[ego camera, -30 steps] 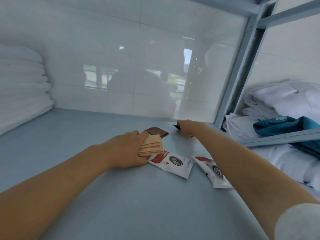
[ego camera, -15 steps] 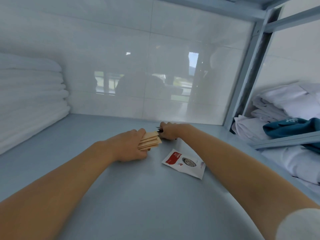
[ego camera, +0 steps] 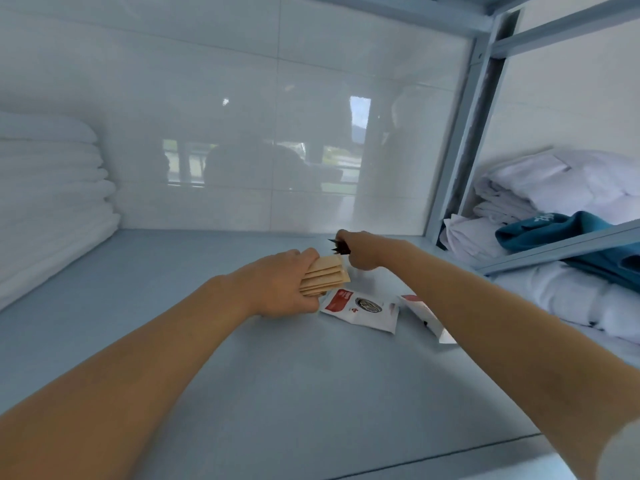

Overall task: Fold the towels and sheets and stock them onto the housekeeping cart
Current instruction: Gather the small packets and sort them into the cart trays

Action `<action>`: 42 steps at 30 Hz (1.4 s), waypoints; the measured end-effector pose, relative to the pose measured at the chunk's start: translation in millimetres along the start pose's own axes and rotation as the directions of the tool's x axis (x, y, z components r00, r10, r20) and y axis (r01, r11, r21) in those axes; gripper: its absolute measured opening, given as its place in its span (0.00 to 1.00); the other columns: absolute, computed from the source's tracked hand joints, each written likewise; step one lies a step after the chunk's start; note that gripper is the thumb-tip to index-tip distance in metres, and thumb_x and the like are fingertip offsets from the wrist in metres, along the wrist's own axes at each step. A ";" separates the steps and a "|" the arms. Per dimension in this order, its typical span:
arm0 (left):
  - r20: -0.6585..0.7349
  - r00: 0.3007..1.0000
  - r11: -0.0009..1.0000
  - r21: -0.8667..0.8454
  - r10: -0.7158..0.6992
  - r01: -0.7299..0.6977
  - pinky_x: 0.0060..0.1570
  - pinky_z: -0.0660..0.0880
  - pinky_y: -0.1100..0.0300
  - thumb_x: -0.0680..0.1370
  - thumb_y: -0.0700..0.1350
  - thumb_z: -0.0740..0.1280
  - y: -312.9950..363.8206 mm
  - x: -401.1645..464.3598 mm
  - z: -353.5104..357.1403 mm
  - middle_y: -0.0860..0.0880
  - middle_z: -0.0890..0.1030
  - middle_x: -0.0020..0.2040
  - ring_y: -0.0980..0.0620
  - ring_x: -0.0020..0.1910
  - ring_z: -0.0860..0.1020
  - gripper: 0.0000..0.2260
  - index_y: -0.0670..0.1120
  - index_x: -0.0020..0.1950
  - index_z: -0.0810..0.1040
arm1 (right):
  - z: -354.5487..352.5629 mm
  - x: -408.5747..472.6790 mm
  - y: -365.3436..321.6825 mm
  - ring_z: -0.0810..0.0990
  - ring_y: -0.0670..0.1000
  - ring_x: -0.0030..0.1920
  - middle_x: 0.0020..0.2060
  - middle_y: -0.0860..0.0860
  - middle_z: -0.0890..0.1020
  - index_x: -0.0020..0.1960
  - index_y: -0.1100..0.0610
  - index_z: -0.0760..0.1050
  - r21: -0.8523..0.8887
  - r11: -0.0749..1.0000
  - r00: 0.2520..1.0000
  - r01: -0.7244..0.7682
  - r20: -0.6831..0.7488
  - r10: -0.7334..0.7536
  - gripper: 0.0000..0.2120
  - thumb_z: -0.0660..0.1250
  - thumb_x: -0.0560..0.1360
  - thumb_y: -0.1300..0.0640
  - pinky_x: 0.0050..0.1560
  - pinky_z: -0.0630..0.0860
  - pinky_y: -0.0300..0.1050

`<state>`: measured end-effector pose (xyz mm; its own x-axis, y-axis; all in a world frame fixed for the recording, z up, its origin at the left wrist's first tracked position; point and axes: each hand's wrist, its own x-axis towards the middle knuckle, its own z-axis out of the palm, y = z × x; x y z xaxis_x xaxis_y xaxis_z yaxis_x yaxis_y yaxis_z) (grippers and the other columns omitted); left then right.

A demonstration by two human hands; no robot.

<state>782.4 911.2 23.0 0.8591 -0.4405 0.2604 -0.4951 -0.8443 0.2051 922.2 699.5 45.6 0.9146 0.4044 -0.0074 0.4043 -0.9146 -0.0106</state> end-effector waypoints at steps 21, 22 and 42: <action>0.134 0.960 0.964 -0.138 0.247 -0.229 0.47 0.76 0.57 0.63 0.76 0.73 63.6 55.9 39.8 0.58 0.77 0.50 0.59 0.47 0.77 0.33 0.60 0.58 0.68 | 28.3 -172.1 35.5 0.69 0.61 0.66 0.67 0.57 0.68 0.74 0.45 0.61 -0.054 0.912 0.903 -0.407 0.126 0.410 0.34 0.54 0.76 0.25 0.59 0.68 0.60; 0.142 0.959 0.964 -0.142 0.243 -0.224 0.47 0.75 0.58 0.63 0.76 0.73 62.8 56.0 39.9 0.59 0.78 0.50 0.59 0.47 0.78 0.34 0.60 0.60 0.68 | 29.9 -170.5 33.0 0.68 0.62 0.68 0.68 0.57 0.68 0.75 0.45 0.61 -0.066 0.908 0.900 -0.415 0.118 0.420 0.34 0.54 0.77 0.26 0.62 0.68 0.61; 0.153 0.954 0.957 0.097 0.256 -0.272 0.35 0.71 0.55 0.67 0.63 0.70 82.2 47.0 40.9 0.49 0.76 0.43 0.50 0.39 0.77 0.25 0.54 0.54 0.64 | 31.9 -233.5 8.3 0.76 0.58 0.49 0.50 0.54 0.74 0.62 0.49 0.67 -0.066 0.888 0.891 -0.455 -0.034 0.454 0.12 0.60 0.79 0.56 0.51 0.77 0.55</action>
<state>787.4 808.6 13.4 0.7131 -0.6833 0.1566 -0.6953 -0.7179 0.0336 711.7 597.7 15.4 0.9982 -0.0550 0.0225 -0.0562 -0.9966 0.0598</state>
